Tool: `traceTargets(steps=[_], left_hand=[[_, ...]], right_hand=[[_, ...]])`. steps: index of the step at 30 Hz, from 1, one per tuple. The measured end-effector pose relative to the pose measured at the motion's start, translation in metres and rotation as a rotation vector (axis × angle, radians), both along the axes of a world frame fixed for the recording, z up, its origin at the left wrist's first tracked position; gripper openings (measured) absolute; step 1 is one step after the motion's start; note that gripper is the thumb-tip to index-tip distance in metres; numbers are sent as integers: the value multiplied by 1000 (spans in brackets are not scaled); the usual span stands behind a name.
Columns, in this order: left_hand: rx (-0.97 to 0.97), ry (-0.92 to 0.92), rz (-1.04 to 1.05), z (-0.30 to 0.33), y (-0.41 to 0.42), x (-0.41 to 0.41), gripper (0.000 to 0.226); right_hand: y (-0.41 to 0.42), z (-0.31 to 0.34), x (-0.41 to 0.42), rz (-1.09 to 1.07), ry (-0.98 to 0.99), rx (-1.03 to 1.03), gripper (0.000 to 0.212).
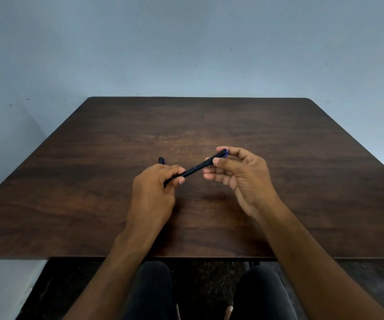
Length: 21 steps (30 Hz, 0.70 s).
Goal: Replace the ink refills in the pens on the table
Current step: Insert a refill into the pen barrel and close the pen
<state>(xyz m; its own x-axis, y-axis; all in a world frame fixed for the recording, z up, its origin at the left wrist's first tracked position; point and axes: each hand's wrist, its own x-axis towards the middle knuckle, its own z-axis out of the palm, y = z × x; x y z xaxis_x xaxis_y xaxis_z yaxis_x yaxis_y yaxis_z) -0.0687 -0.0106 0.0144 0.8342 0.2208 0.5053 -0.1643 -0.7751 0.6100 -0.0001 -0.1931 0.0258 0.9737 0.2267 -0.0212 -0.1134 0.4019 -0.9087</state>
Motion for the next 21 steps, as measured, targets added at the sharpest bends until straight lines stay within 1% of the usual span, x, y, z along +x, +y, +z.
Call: traceTargets(steps=[4, 7, 14, 21], left_hand=[[-12, 7, 0, -1, 0, -1, 22], [-13, -2, 4, 0, -1, -2, 21], [-12, 1, 3, 2, -4, -4, 21], [-69, -67, 32, 1, -12, -6, 21]], right_hand=[[-1, -3, -3, 0, -5, -39, 18], [1, -5, -5, -14, -1, -47, 23], [6, -5, -7, -47, -45, -106, 18], [14, -7, -9, -108, -91, -169, 17]])
